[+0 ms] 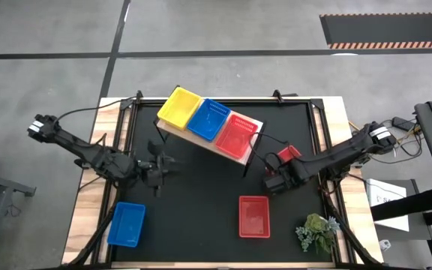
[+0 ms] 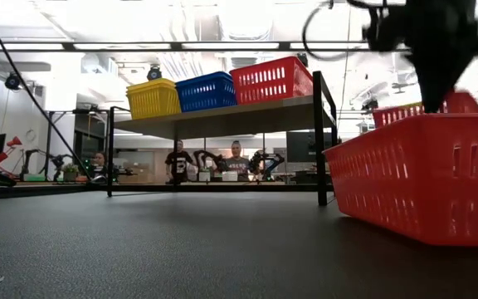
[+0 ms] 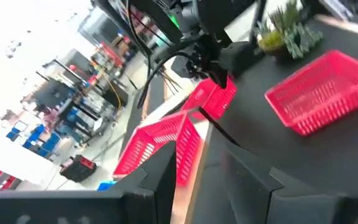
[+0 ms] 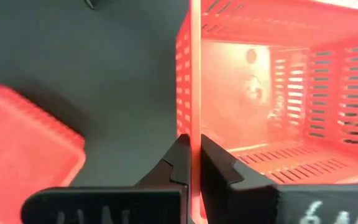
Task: Stack baskets on shelf by color
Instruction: Stack the top right red bin on top of the red bin on the shelf
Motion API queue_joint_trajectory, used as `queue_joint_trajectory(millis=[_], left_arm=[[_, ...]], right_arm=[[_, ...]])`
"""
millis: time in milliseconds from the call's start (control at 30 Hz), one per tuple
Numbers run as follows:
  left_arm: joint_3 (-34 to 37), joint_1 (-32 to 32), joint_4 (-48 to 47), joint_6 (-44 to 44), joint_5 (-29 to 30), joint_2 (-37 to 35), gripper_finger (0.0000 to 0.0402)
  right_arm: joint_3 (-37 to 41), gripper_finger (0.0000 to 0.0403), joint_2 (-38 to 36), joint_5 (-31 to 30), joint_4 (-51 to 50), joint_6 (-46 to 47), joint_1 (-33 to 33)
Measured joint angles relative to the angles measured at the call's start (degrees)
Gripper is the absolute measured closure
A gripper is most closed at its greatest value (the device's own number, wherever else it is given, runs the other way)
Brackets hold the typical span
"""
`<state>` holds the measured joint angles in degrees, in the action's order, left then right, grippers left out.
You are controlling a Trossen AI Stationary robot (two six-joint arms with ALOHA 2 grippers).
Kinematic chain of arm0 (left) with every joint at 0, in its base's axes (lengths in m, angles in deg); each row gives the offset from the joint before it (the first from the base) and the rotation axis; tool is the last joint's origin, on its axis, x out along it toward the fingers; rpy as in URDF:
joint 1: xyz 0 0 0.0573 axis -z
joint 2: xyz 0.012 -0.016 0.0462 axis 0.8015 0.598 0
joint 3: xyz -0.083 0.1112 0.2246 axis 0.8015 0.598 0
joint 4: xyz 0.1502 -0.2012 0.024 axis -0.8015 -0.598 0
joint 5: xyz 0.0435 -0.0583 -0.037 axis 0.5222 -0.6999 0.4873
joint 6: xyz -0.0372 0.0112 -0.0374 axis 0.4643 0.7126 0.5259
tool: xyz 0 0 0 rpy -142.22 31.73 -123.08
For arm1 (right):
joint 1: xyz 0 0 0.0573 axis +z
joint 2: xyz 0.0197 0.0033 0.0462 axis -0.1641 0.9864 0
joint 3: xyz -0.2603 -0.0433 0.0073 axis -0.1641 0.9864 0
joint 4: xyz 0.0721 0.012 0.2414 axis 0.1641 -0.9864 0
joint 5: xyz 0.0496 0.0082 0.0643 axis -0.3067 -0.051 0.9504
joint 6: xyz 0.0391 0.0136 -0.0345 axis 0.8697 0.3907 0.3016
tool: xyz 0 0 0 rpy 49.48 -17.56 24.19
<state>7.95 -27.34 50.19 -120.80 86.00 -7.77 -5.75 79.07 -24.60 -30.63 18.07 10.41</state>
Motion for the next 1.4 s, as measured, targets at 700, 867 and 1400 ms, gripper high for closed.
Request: queue_joint_trajectory(millis=[700,867,1400], left_arm=[[3.07,0.02,4.86,-4.28,-0.17,-1.86,0.0292],[3.1,0.02,4.84,-4.35,-0.19,-1.84,0.0292],[4.94,0.02,3.2,-4.68,0.14,-4.73,0.0292]], right_arm=[[-40.4,0.0394,-1.23,-18.41,-16.84,-26.92,0.0],[-46.31,0.0394,1.42,-24.77,-14.05,-33.56,-0.06],[-62.67,0.0394,21.67,-25.28,-11.43,-46.41,-1.93]])
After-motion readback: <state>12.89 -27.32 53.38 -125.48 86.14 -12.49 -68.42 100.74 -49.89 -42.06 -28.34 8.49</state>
